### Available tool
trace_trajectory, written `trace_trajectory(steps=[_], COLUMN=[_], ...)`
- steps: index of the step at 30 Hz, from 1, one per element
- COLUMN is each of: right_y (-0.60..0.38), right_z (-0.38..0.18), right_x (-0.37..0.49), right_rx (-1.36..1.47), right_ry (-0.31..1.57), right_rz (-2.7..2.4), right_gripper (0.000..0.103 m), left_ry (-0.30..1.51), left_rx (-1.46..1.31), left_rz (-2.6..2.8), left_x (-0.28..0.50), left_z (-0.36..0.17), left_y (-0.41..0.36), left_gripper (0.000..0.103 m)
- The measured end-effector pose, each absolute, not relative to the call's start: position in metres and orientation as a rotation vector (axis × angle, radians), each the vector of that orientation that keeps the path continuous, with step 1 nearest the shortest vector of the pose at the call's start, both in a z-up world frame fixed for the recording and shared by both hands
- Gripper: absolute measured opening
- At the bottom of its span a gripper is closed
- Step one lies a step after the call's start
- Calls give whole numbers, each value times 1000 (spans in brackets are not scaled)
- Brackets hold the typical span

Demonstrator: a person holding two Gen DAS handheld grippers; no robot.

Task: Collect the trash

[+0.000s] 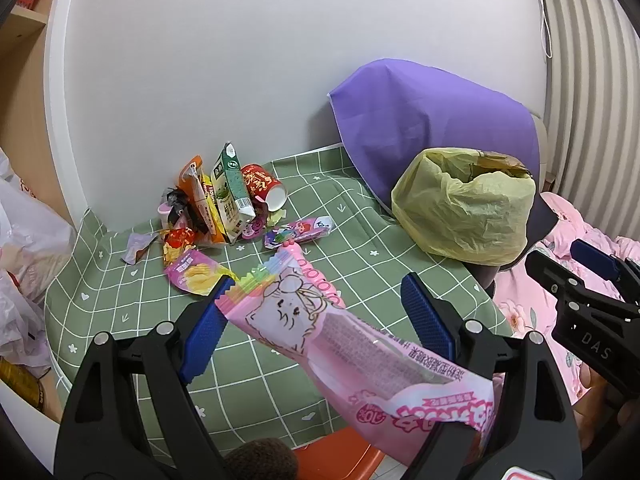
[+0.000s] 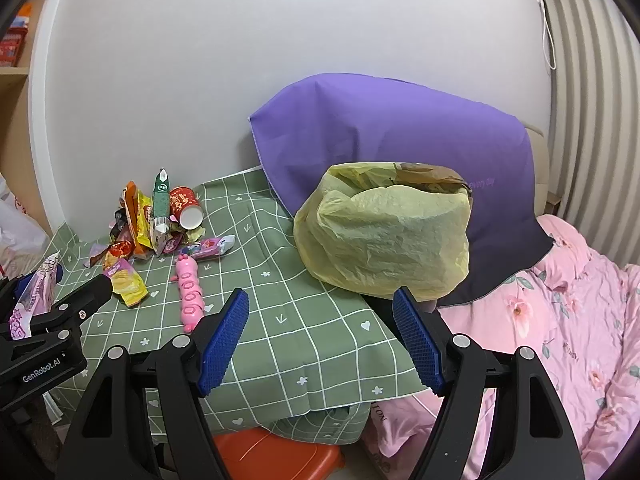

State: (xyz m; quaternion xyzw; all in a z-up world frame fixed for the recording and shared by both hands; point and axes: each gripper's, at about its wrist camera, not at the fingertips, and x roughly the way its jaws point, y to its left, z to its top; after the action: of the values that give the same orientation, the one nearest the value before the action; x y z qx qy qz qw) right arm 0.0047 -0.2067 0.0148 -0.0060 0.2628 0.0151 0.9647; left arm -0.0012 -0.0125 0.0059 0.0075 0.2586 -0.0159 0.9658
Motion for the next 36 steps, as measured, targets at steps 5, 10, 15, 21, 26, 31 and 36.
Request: trace_trajectory(steps=[5,10,15,21,26,31,36], right_y=[-207,-208,-208,-208,-208,-209,-209], right_z=[15,15,15,15,14,13,13], right_x=[4,4,4,4,4,4,4], right_rx=[-13,-12,-12,-11,-11,-11,-11], right_ry=[531,531,530,530,531,534,535], right_rz=[30,31,30,30,32,30,32], right_gripper=[71,71,71,71,71,71,71], left_ry=[522,521,521,521,522,520,520], left_rx=[15,15,14,14,13,14,14], left_rz=[-35,-37,-36,-36,-36,-36,-36], left_x=[-2,-2,-2,-2,-2,-3,-3], left_z=[6,6,6,6,6,6,6], left_y=[-12,-14,-14,-14,-14,-14,-13], left_gripper=[80,80,80,80,80,80,80])
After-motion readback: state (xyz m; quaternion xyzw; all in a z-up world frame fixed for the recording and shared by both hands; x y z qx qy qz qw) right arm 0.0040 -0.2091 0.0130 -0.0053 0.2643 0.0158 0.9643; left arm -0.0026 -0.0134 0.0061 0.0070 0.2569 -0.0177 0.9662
